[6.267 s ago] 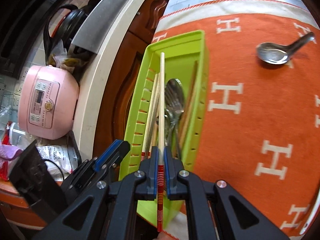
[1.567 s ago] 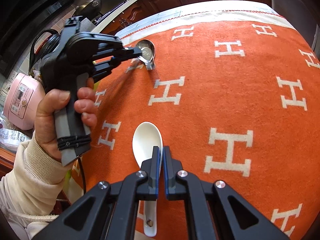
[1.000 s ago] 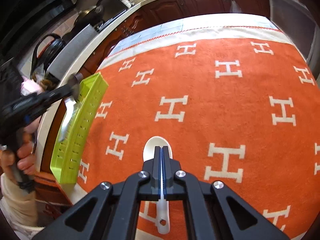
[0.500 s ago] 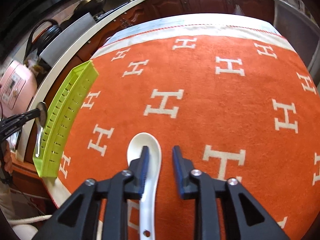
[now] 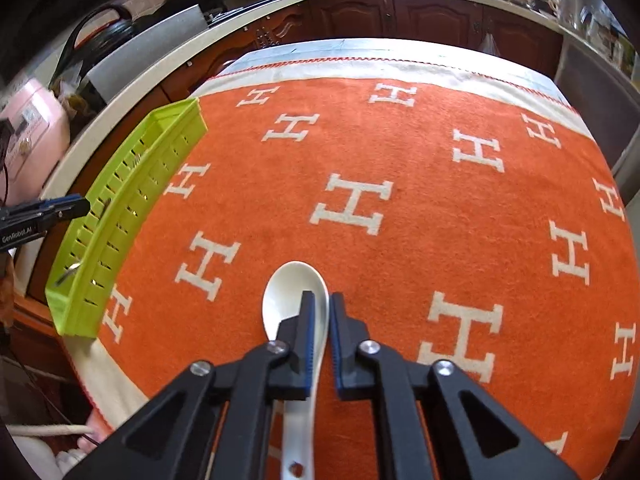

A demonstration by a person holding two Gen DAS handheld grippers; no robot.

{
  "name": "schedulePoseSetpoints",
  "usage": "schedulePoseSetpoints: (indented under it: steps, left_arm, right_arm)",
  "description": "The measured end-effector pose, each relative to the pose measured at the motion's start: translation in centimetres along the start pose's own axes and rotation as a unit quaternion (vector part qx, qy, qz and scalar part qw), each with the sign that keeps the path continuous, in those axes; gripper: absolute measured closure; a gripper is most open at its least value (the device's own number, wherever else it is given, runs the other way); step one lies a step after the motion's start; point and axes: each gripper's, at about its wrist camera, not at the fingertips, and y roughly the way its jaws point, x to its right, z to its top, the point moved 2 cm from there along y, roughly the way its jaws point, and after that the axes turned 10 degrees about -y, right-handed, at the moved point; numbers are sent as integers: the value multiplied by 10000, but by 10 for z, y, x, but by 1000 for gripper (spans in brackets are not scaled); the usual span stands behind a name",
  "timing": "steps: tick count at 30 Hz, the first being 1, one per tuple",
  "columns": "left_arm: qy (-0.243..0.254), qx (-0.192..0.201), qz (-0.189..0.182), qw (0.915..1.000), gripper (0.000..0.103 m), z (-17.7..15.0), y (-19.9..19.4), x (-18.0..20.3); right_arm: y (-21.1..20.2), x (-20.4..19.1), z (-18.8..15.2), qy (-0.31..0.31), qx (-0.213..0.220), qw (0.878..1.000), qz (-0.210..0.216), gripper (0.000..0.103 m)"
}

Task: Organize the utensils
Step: 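Carry the steel spoon into the green tray and open the left tool, then carry the white ceramic spoon into the green tray and open the right tool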

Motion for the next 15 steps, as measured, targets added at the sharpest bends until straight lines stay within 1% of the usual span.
schedulePoseSetpoints:
  steps: [5, 8, 10, 13, 15]
  left_arm:
    - [-285, 125, -180, 9994, 73, 4, -10, -6]
    - [-452, 246, -220, 9984, 73, 4, -18, -13]
    - [-543, 297, -254, 9978, 73, 3, -22, -18]
    - [-655, 385, -210, 9969, 72, 0, -27, -26]
    - [-711, 399, -206, 9965, 71, -3, -28, -30]
  right_arm:
    - [-11, -8, 6, 173, -20, 9996, 222, 101]
    - [-20, -18, 16, 323, 18, 9983, 489, 101]
    - [-26, -26, 28, 424, 71, 9968, 671, 101]
    - [-34, -47, 54, 510, 198, 9938, 964, 101]
    - [-35, -64, 78, 581, 280, 9917, 1108, 101]
